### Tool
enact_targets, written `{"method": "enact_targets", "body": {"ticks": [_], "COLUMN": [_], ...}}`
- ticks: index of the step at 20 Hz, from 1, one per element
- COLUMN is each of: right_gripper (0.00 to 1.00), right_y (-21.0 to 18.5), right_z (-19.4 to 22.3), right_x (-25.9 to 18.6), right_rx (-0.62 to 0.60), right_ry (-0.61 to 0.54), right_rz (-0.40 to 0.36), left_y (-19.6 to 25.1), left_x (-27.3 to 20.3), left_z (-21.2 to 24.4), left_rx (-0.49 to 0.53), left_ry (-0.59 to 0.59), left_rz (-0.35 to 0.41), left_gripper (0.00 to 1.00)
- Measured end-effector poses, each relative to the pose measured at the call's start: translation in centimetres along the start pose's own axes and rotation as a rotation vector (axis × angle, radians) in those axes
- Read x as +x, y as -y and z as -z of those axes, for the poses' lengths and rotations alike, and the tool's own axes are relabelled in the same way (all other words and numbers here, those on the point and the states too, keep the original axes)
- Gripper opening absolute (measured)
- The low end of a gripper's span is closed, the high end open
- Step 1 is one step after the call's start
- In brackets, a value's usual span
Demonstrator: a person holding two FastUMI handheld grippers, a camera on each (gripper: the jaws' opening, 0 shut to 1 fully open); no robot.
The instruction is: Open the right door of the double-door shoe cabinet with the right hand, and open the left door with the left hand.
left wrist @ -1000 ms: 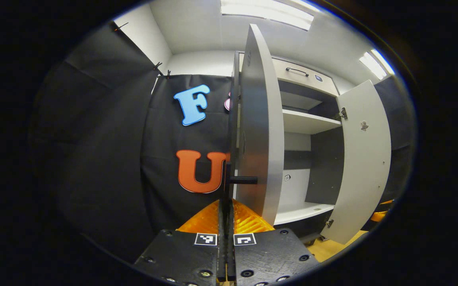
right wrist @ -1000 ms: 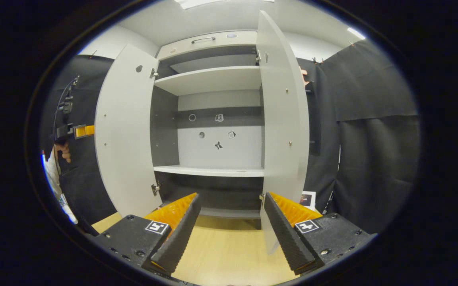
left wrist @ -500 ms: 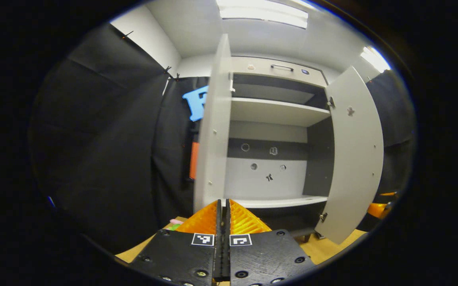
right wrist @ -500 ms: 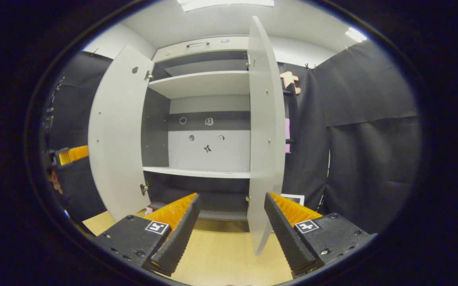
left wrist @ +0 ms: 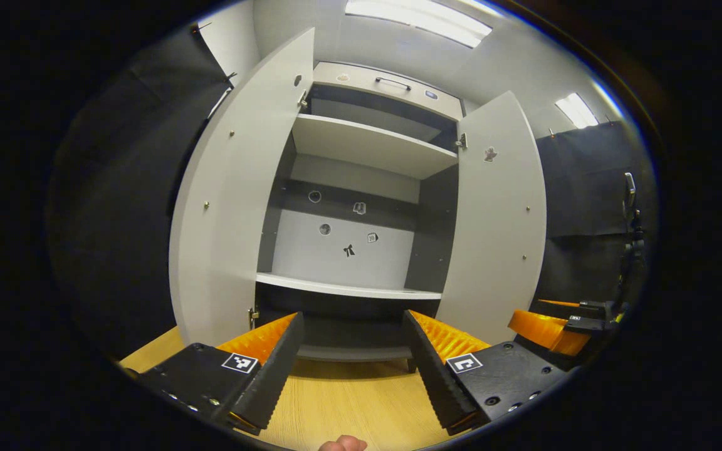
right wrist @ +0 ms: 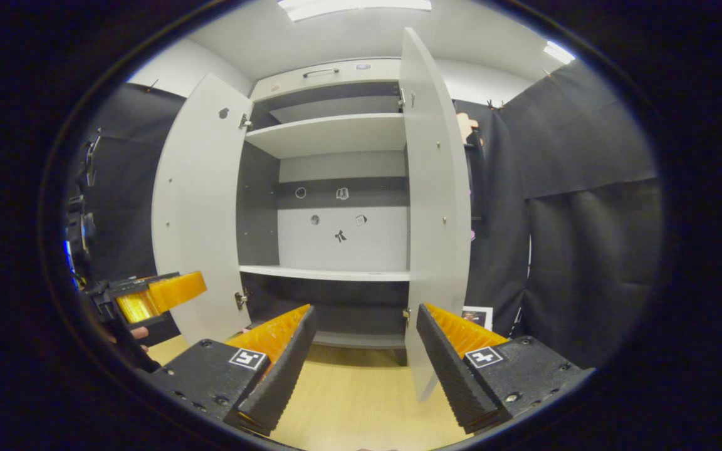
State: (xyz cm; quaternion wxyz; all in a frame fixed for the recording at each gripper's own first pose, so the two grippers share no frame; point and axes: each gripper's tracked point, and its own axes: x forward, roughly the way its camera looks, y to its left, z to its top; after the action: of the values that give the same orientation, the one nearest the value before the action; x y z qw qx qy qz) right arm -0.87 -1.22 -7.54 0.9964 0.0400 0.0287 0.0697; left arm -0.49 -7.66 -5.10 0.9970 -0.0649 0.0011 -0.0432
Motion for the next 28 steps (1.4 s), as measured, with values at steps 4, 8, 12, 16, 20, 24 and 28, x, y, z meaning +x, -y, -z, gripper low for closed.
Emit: {"method": "enact_targets", "body": {"ticks": [4, 8, 12, 16, 20, 24, 28], "right_gripper": [1.00, 1.00, 1.00, 1.00, 1.00, 0.96, 1.00], "right_y": [0.3, -0.4, -1.0, -1.5, -1.6, -1.1, -1.4], "right_z": [0.1, -0.1, -0.2, -0.3, -0.3, -0.8, -0.9], "right_x": [0.1, 0.8, 0.9, 0.9, 0.8, 0.8, 0.9], "right_rx": [-0.002, 0.020, 0.013, 0.015, 0.033, 0.032, 0.027], "right_ry": [0.000, -0.003, -0.001, 0.004, 0.014, 0.032, 0.032], "right_rz": [0.015, -0.005, -0.019, -0.036, -0.053, -0.043, -0.049], "left_y": [-1.0, -2.8, -3.1, -3.6, -3.4, -2.4, -2.5], "left_x": [-0.1, -0.4, -0.4, -0.1, 0.1, 0.2, 0.1], "left_z": [-0.7, -0.6, -0.7, -1.3, -2.3, -2.9, -3.0], "left_rx": [0.038, 0.057, 0.054, 0.072, 0.105, 0.097, 0.107], "left_ry": [0.023, 0.009, 0.004, 0.009, 0.043, 0.061, 0.060], "left_rz": [-0.006, -0.072, -0.085, -0.097, -0.106, -0.082, -0.084], "left_gripper": [0.95, 0.95, 0.95, 0.95, 0.95, 0.95, 0.95]}}
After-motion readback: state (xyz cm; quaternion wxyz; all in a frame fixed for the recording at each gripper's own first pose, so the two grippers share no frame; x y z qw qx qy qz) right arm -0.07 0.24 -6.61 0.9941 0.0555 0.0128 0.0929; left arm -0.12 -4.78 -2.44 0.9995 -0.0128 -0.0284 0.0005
